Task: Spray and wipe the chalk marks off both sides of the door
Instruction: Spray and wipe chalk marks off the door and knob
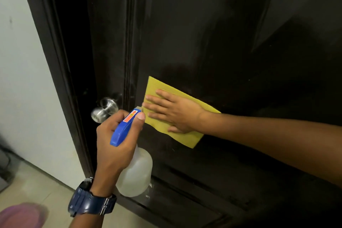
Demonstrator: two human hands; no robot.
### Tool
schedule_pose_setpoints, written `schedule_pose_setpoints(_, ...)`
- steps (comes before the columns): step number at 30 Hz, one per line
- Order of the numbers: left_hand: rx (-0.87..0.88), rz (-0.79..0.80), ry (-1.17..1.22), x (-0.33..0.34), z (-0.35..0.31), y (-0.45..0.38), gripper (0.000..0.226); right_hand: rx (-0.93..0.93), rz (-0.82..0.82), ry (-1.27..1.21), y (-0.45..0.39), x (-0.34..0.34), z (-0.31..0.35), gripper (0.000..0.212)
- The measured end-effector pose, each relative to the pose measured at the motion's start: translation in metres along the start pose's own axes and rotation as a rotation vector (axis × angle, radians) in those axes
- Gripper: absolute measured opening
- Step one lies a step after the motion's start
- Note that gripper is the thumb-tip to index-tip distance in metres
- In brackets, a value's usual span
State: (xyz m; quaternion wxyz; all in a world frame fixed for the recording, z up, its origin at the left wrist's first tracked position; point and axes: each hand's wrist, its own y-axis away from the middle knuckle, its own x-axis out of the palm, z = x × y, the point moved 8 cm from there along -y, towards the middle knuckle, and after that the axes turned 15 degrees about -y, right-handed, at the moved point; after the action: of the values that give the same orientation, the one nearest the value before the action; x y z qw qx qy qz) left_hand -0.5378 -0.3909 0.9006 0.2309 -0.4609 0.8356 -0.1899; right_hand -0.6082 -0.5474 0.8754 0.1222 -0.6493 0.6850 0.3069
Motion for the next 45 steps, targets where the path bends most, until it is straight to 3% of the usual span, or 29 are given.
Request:
schedule_pose_setpoints(4, 0.007, 0.001, -0.017, -0.009, 0.011, -0.008, 0.062, 0.019, 0.012, 0.029, -0.015, 0.003, 0.002, 0.086)
schedule_pose_setpoints(7, 0.007, -0.001, -0.028, -0.008, 0.012, -0.007, 0.051, 0.07, -0.001, -0.007, 0.011, 0.011, 0.004, 0.087)
schedule_pose_setpoints(17, 0.03, -0.137, -0.066, -0.007, -0.021, 0.069, 0.046, 0.08, 0.138, -0.101, 0.265, 0.07, 0.067, 0.082)
schedule_pose_setpoints(22, -0.025, -0.205, -0.101, -0.011, -0.025, 0.118, 0.045, 0.095, 0.181, -0.184, 0.316, 0.079, 0.07, 0.074)
schedule_pose_setpoints(28, -0.087, -0.234, -0.124, -0.014, -0.019, 0.147, 0.047, 0.038, 0.086, -0.204, 0.301, 0.082, 0.073, 0.075)
schedule_pose_setpoints(31, -0.114, -0.266, -0.133, -0.02, -0.01, 0.15, 0.048, -0.019, 0.101, -0.095, 0.27, 0.091, 0.083, 0.081)
schedule_pose_setpoints(45, -0.088, -0.278, -0.205, -0.053, 0.032, 0.088, 0.042, -0.044, 0.034, -0.081, 0.001, 0.079, 0.108, 0.087)
